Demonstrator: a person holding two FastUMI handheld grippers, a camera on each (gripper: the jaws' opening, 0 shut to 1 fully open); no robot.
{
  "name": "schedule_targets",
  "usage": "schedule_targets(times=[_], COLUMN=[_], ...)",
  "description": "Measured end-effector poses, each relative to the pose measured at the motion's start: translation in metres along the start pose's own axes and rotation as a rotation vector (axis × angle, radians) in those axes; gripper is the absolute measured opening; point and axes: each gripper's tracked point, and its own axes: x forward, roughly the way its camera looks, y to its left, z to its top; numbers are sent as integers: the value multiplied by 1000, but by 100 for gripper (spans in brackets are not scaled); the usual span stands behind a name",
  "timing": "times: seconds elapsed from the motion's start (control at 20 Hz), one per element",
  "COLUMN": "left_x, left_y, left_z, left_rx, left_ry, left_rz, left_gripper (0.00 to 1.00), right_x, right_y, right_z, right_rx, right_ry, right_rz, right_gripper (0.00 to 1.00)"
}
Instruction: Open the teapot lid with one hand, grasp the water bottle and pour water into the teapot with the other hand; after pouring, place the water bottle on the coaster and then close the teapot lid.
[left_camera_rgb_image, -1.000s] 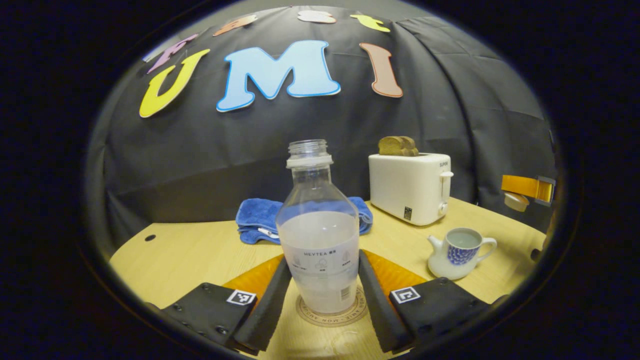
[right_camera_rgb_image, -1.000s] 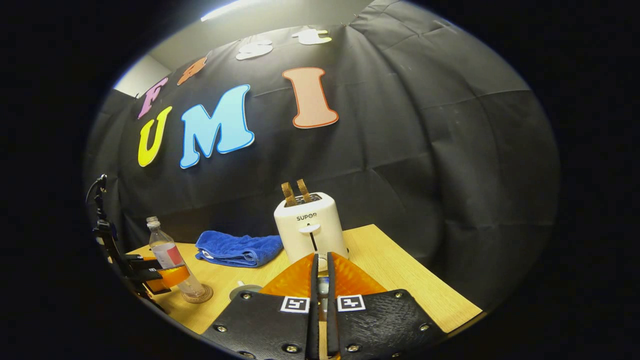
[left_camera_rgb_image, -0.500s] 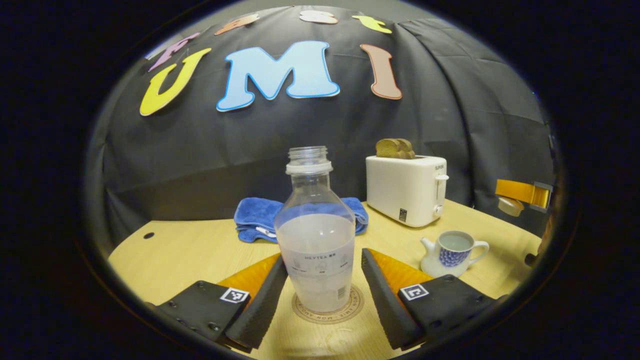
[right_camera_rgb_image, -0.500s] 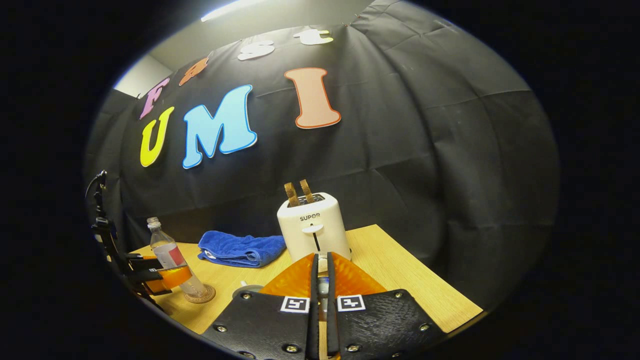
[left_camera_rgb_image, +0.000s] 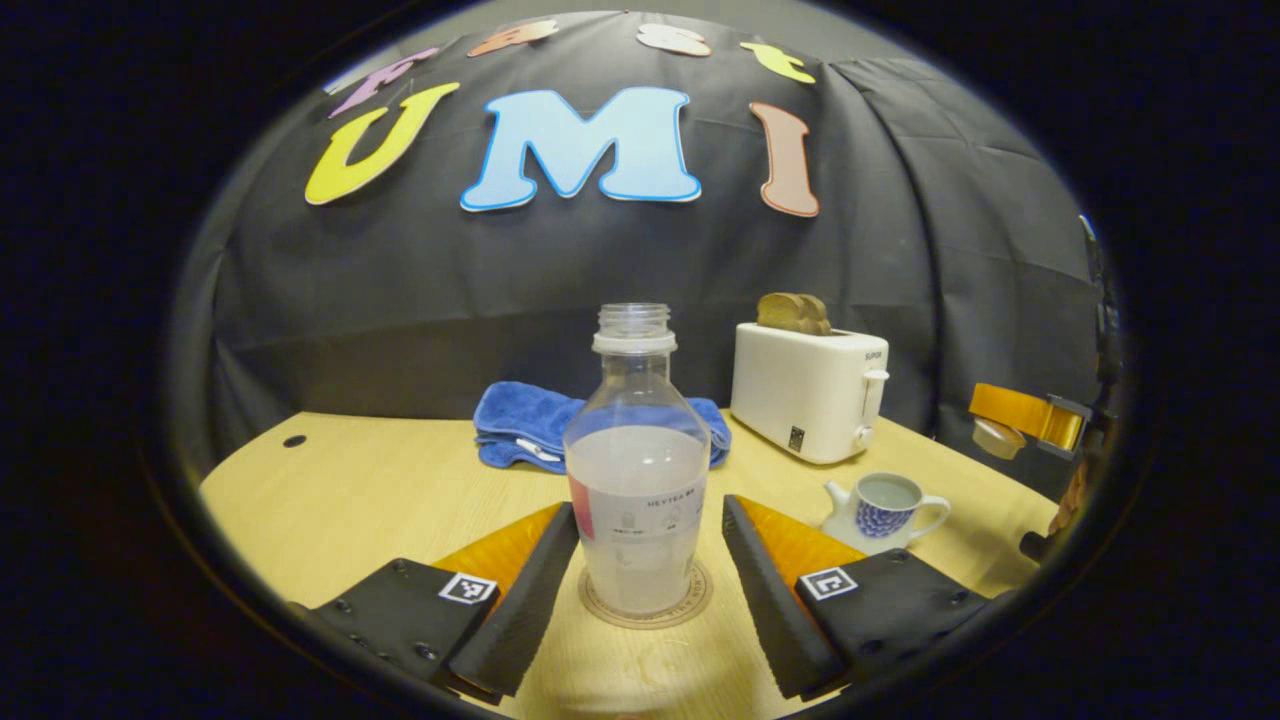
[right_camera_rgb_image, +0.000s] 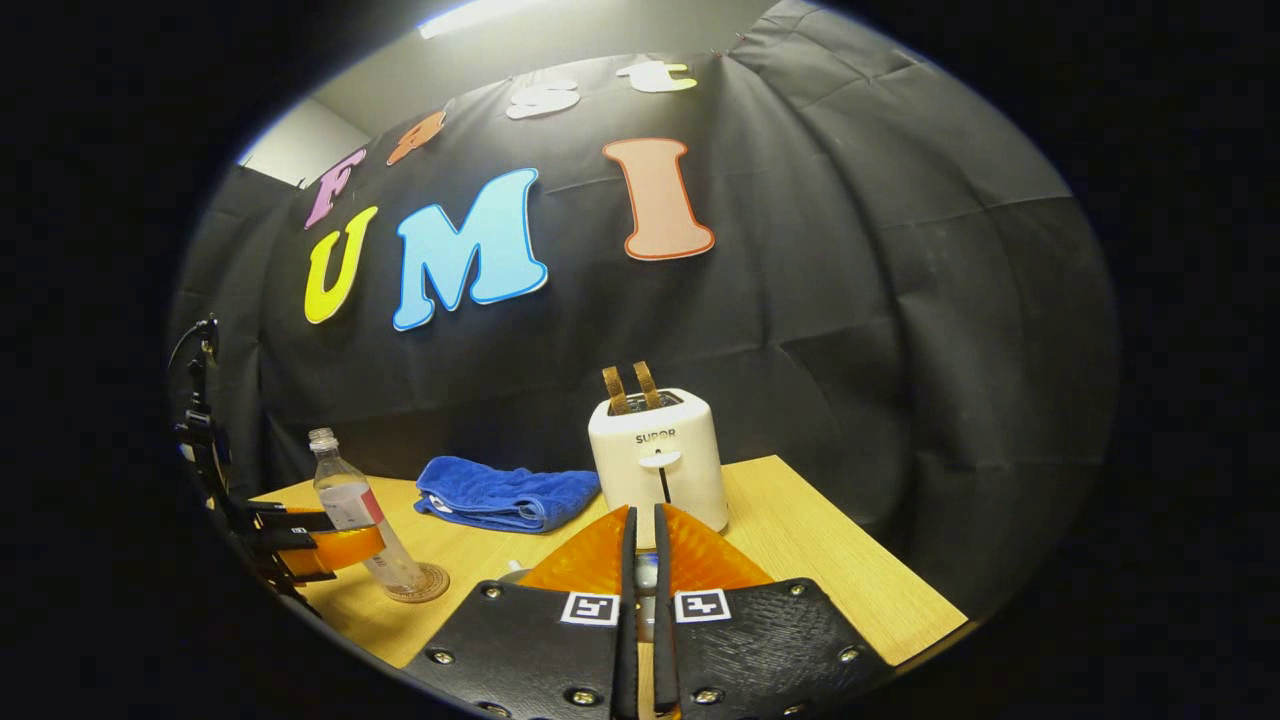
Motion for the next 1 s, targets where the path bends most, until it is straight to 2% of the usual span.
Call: schedule_targets(times=[0.25,0.5,0.75,1.0], left_x=[2,-5,-31,-58], left_y=[6,6,-6,-10], left_z=[1,-7,-17,-29], left_rx=[8,-3,-23,-52], left_ry=[-14,4,1,-15], left_rz=[17,10,-24,-42], left_gripper=[100,100,100,100], right_x=[3,1,8,19], right_y=[6,27,48,70], right_z=[-8,-7,-8,-21], right_rx=[-9,-41,-63,-52], right_ry=[25,23,38,100], right_rz=[14,71,114,158], right_gripper=[6,6,6,6])
